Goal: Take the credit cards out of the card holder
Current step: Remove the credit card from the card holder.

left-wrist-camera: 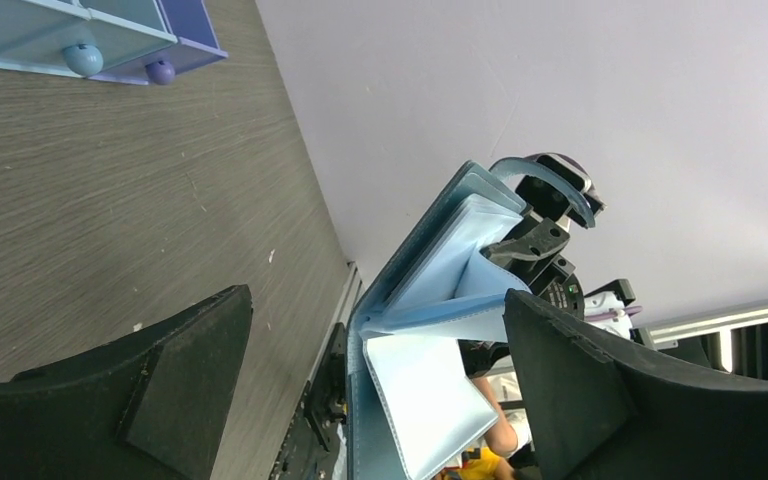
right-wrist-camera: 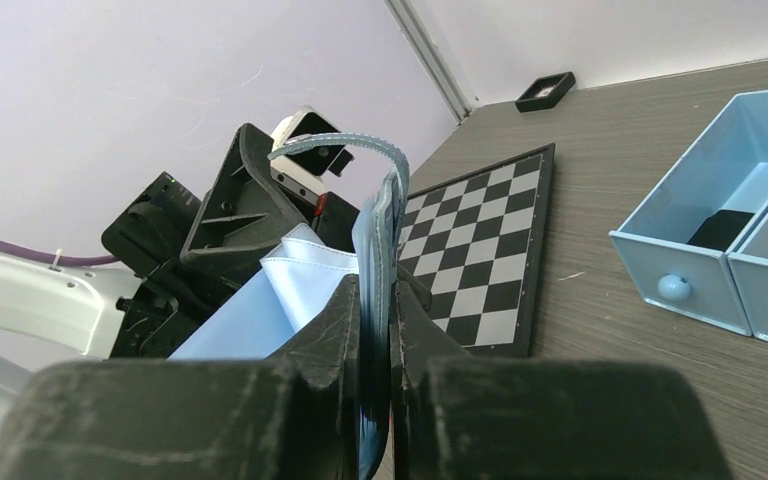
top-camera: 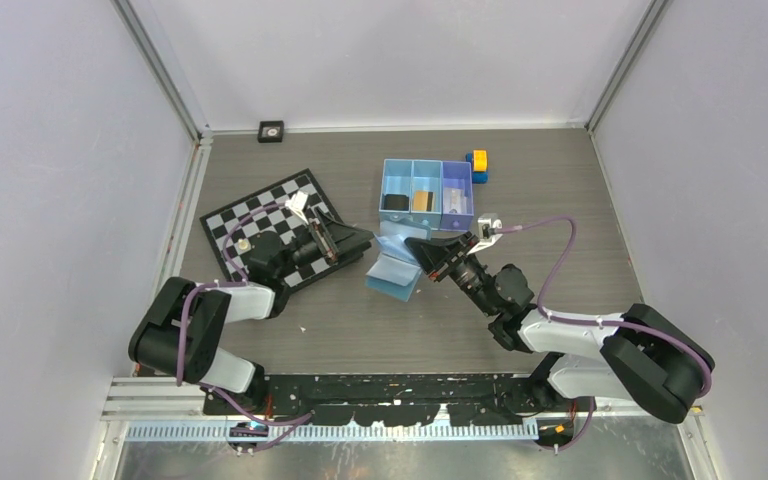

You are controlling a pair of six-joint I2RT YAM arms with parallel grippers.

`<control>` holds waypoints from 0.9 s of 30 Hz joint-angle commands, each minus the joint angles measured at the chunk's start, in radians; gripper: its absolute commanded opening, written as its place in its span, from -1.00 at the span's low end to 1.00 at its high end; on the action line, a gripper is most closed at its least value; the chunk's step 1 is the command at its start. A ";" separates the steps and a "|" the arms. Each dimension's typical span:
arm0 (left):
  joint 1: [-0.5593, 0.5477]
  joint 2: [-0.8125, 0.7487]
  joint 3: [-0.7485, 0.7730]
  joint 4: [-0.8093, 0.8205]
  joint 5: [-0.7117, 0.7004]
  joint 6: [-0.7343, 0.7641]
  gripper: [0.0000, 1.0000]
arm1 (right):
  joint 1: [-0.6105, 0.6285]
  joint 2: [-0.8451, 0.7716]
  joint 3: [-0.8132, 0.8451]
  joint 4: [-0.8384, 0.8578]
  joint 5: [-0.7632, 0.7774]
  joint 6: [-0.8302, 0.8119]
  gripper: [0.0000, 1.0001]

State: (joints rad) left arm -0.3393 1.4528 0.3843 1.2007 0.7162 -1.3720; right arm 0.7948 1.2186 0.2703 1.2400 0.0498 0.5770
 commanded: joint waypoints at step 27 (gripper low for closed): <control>-0.064 -0.034 0.095 -0.246 0.000 0.143 0.19 | 0.001 -0.008 0.047 0.026 -0.009 -0.011 -0.80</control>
State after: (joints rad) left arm -0.3931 1.3983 0.4397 0.9710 0.6865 -1.2633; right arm 0.7948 1.2152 0.2726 1.2022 0.0513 0.5735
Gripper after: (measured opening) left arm 0.719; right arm 0.127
